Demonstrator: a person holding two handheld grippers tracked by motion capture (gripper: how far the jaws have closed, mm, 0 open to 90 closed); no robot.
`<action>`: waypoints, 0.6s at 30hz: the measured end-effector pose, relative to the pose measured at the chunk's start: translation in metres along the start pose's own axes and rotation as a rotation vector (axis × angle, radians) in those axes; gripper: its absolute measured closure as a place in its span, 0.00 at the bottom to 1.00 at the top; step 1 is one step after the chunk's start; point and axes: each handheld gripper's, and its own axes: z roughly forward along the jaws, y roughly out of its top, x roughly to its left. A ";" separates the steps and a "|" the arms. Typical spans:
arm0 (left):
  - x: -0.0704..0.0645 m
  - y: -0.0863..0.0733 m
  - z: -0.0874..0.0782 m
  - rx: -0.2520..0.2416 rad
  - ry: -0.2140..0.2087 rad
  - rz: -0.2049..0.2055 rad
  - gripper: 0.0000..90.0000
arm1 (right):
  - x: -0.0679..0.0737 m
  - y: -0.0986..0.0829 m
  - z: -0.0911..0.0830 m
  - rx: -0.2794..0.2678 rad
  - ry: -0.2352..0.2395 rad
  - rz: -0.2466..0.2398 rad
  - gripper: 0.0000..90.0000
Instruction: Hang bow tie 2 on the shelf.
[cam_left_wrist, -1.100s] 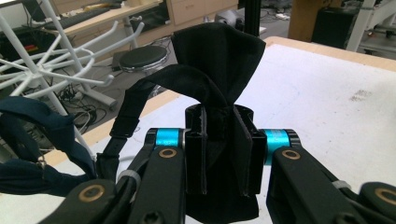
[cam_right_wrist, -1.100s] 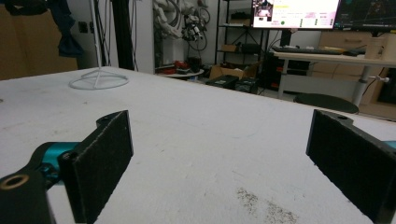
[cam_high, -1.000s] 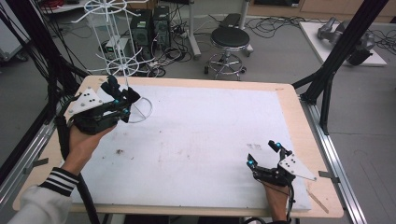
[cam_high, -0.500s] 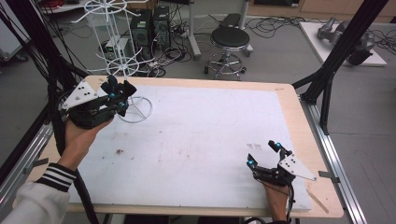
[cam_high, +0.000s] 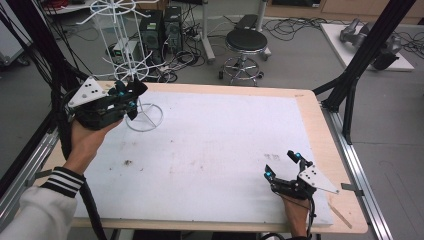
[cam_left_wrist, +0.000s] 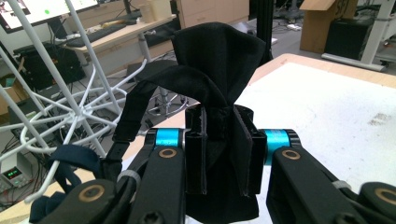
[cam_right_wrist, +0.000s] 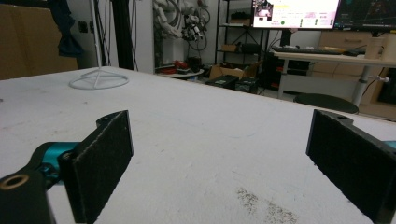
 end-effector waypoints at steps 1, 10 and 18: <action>0.001 0.002 0.000 0.005 0.001 0.006 0.84 | 0.000 0.000 0.000 0.002 0.001 0.003 0.07; 0.004 0.009 0.007 0.005 0.003 0.006 0.84 | 0.000 0.000 0.000 0.001 0.000 0.000 0.07; 0.002 0.006 0.015 0.030 0.000 0.013 0.85 | 0.000 0.000 0.000 0.001 0.000 0.001 0.07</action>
